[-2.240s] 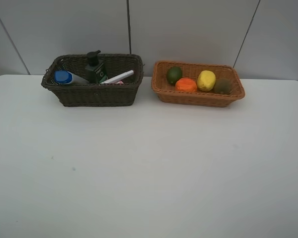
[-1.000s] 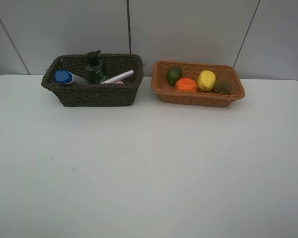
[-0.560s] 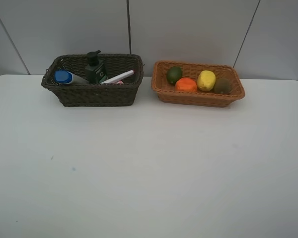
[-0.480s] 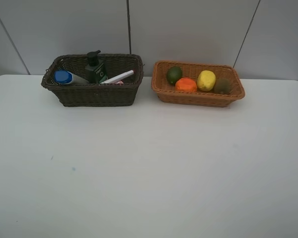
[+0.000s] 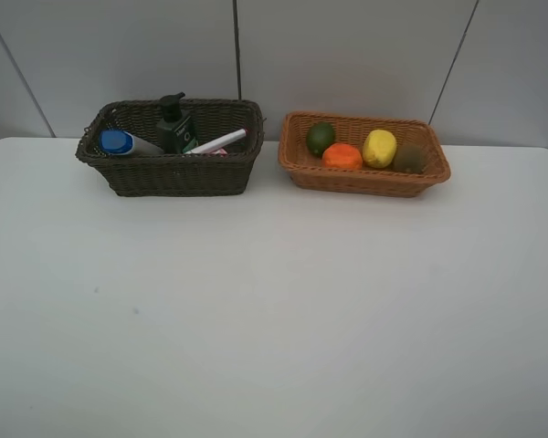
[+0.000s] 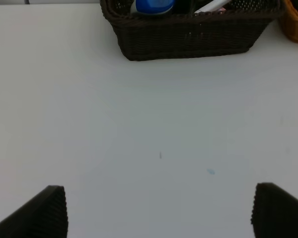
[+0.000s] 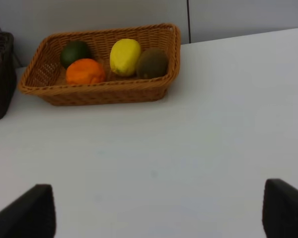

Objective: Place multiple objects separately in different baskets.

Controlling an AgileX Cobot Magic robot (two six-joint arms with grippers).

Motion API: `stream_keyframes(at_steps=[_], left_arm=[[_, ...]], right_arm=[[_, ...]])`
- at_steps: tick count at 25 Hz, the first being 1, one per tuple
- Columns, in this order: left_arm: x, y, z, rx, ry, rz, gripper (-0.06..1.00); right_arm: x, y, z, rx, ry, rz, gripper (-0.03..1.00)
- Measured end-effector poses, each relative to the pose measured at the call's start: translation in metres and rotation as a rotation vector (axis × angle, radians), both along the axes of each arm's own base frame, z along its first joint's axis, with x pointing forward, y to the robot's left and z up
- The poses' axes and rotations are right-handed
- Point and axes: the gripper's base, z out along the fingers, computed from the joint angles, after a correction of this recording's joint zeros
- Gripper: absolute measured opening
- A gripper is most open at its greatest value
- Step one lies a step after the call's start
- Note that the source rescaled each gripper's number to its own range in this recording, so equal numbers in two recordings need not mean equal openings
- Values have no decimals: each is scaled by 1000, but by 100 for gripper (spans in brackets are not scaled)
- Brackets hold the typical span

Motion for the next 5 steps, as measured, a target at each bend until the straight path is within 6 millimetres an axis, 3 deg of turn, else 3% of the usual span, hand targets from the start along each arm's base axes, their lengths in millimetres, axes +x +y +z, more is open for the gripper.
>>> stream_keyframes(at_steps=[5], left_arm=[[0, 0, 0, 0, 0, 0, 97]], right_arm=[[0, 0, 0, 0, 0, 0, 96]])
